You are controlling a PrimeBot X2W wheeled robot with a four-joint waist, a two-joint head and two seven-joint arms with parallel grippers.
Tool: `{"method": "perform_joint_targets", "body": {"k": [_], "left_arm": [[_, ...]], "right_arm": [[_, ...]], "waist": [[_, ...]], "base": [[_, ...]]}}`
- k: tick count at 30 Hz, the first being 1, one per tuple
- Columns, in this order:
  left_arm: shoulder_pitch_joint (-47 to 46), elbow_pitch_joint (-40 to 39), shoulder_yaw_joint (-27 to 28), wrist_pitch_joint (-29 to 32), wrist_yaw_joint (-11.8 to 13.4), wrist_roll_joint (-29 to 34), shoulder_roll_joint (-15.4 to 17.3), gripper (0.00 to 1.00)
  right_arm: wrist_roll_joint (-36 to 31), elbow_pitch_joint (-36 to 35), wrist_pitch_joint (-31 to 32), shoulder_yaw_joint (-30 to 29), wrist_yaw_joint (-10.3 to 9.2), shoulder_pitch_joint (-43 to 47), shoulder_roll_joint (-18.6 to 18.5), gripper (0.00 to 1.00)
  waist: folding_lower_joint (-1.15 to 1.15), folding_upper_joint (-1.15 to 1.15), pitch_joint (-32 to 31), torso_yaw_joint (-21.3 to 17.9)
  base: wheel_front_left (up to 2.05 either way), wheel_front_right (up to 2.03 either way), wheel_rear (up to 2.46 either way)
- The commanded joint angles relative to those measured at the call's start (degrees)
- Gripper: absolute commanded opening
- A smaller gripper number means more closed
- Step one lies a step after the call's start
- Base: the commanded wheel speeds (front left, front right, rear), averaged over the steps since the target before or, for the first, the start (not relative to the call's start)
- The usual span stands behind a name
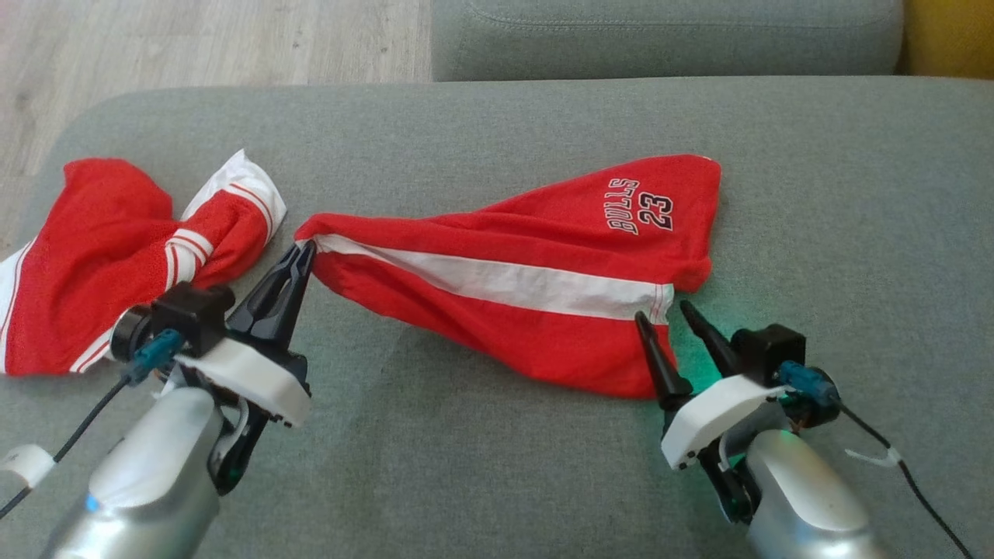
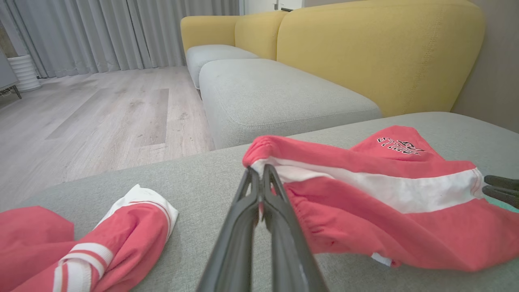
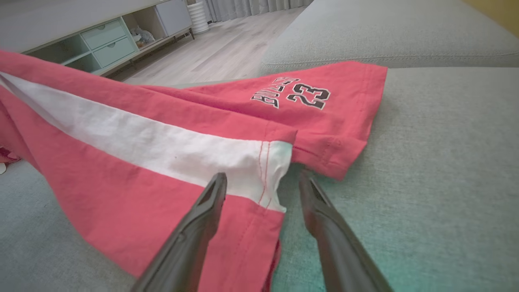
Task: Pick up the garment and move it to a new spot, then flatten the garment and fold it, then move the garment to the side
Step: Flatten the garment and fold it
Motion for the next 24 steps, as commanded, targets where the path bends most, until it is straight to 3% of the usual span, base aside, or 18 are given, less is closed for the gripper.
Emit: {"method": "perform_joint_targets", "body": {"k": [1,3,16,17,18,19,20,21,24], "left_arm": [[-3.4,-1.1,1.8,-0.7,0.1,0.3,2.0,0.00],[-3.4,-1.2,1.1,-0.7,0.1,0.0,2.1,0.00],[-5.5,-1.3,-3.3,-0.7,0.1,-1.9,3.6,0.00],[-5.7,-1.3,-3.6,-0.7,0.1,-2.0,3.7,0.00],[-5.8,-1.2,-3.9,-0.7,0.1,-2.1,3.8,0.00],[-5.9,-1.2,-4.2,-0.7,0.1,-2.2,3.9,0.00],[-6.1,-1.2,-4.5,-0.7,0.1,-2.3,4.0,0.00],[-6.2,-1.2,-4.7,-0.7,0.1,-2.4,4.2,0.00],[-6.5,-1.5,-4.6,-0.7,0.1,-2.2,4.8,0.00]], "right_arm": [[0.5,-1.1,-0.2,1.5,-0.05,-2.2,1.0,0.90],[1.7,-0.5,-0.2,2.4,-0.05,-2.4,1.0,1.00],[7.3,4.4,-0.2,5.7,-0.05,-5.7,1.0,1.00],[7.4,4.6,-0.2,5.8,-0.05,-5.9,1.0,0.96],[7.5,4.8,-0.2,5.8,-0.05,-6.2,1.0,0.82],[7.4,4.9,-0.2,5.9,-0.05,-6.4,1.0,0.42],[7.4,4.9,-0.2,5.9,-0.05,-6.5,1.0,0.10],[7.4,4.7,-0.2,5.9,-0.05,-6.6,1.0,0.00],[5.4,3.7,-0.2,2.8,-0.05,-7.0,1.0,0.00]], "waist": [[0.00,0.00,-0.1,0.0],[0.00,0.00,-0.5,0.1],[0.00,0.00,-0.1,0.9],[0.00,0.00,0.0,1.1],[0.00,0.00,0.0,1.1],[0.00,0.00,0.1,1.2],[0.00,0.00,0.1,1.3],[0.00,0.00,0.0,1.3],[0.00,0.00,-0.4,0.9]], "base": [[0.00,0.00,0.00],[0.00,0.00,0.00],[0.00,0.00,0.00],[0.00,0.00,0.00],[0.00,0.00,0.00],[0.00,0.00,0.00],[0.00,0.00,0.00],[0.00,0.00,0.00],[0.00,0.00,0.00]]}}
